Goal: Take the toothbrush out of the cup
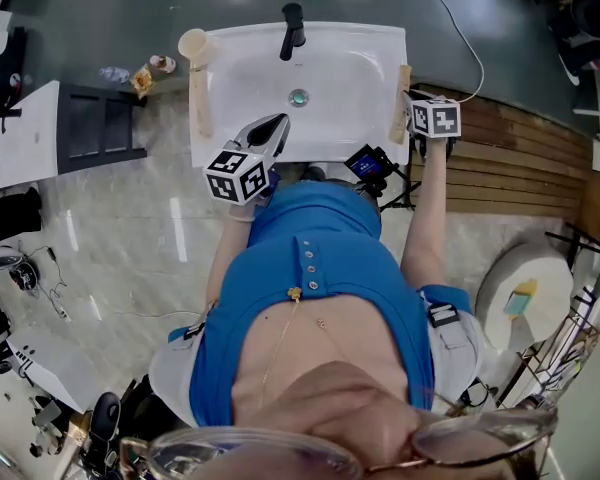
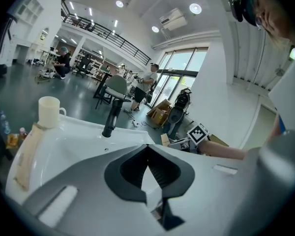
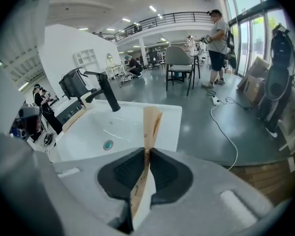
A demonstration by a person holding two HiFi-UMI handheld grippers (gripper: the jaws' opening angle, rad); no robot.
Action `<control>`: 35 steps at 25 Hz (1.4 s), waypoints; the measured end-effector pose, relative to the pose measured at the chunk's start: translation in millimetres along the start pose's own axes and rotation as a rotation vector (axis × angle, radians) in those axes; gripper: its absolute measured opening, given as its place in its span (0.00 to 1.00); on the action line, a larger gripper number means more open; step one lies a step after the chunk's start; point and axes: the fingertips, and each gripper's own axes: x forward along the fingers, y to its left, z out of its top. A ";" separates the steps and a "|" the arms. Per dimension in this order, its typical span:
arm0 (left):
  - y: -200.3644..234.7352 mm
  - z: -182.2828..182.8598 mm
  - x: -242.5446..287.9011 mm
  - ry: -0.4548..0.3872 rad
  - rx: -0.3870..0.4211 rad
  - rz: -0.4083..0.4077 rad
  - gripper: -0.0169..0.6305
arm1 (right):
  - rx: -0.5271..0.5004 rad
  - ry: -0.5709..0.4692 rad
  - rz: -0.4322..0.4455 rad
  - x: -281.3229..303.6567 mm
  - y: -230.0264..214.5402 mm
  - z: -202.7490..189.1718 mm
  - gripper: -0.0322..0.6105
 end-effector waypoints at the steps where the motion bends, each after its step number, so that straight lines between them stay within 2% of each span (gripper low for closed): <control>1: 0.0 0.1 -0.2 -0.003 -0.004 0.002 0.03 | 0.003 0.003 -0.001 1.5 -1.1 -0.6 0.10; 6: -1.2 0.0 -1.8 -0.011 -0.016 0.008 0.03 | 0.013 0.007 0.024 15.4 -2.6 -4.1 0.11; 18: 10.2 -0.5 -8.1 -0.023 -0.046 0.027 0.03 | 0.122 -0.011 0.000 41.4 -15.0 -20.0 0.11; 24: 13.3 -1.0 -8.8 -0.023 -0.058 0.023 0.03 | 0.131 -0.040 -0.051 44.3 -21.2 -22.8 0.13; 35: 12.4 -0.6 -6.4 -0.018 -0.067 0.003 0.03 | 0.122 -0.047 -0.068 44.8 -24.8 -25.4 0.20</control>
